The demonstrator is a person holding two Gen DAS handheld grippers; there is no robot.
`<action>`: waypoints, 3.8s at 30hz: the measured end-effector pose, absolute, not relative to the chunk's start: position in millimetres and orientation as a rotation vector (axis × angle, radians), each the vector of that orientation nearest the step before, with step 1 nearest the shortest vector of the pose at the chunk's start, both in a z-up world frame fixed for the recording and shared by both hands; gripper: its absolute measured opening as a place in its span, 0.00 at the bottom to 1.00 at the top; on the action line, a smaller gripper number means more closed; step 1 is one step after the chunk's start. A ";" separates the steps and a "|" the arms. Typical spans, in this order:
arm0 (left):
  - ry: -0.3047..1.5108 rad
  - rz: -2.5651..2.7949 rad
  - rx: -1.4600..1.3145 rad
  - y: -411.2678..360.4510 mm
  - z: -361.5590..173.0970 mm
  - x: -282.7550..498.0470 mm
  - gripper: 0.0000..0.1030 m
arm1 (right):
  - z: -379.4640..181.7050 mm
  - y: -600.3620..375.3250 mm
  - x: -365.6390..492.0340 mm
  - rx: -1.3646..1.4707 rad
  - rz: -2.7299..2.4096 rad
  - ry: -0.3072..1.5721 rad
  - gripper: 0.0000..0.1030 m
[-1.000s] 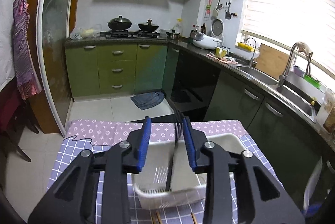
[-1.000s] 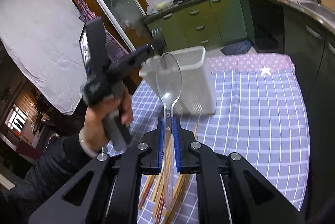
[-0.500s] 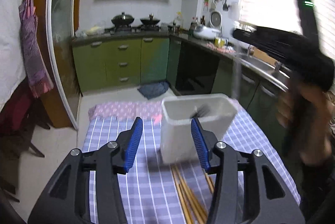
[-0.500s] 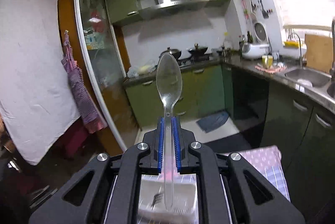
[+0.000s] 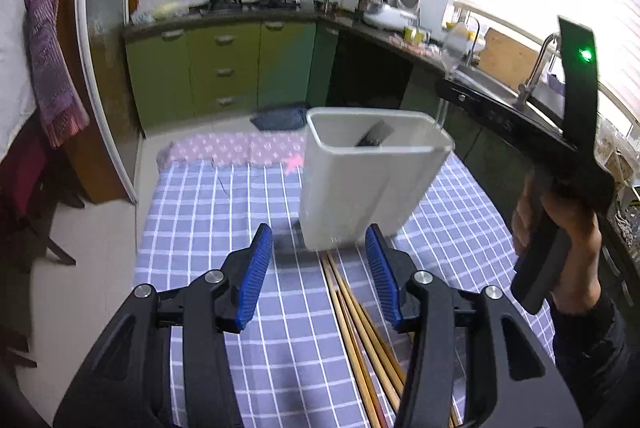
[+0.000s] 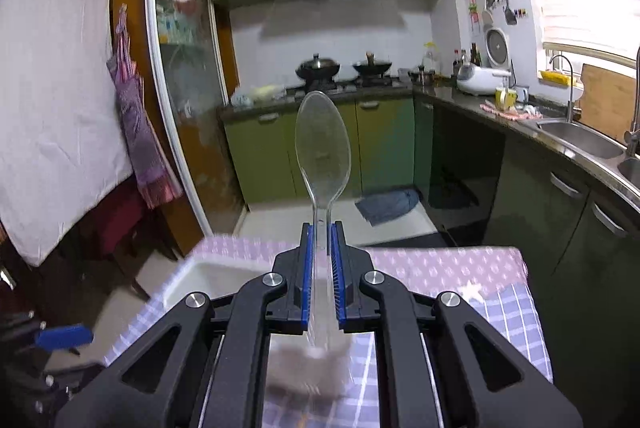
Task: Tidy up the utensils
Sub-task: 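Open the left tool to drop the fork in the holder while the right drops the spoon, then grasp one wooden chopstick from the pile with the left tool, then lift the chopstick with the left tool while the right tool grasps another chopstick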
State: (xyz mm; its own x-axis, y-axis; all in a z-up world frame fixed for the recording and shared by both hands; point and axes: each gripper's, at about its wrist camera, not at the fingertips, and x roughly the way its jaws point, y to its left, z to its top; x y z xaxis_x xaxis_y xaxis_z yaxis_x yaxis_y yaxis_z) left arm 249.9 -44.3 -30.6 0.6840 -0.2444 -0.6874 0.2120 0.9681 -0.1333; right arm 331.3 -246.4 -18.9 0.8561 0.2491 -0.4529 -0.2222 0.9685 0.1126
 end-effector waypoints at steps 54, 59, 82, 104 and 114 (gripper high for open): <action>1.446 -0.159 0.041 -109.6 -167.9 300.3 0.16 | -89.9 -331.8 215.0 0.030 0.320 0.975 0.48; 1.435 -0.155 0.063 -119.5 -168.9 307.3 0.15 | -94.9 -318.9 217.4 -0.004 0.333 1.004 0.48; 1.093 -0.219 0.046 -62.2 -88.6 253.4 0.07 | -155.4 -256.4 264.2 0.067 0.455 1.341 0.18; 0.971 -0.266 0.040 -46.7 -66.3 214.3 0.07 | -172.9 -191.4 270.7 -0.154 0.330 1.382 0.08; 0.939 -0.258 0.053 -44.1 -54.8 206.3 0.07 | -112.4 -224.3 252.7 -0.006 0.398 1.196 0.06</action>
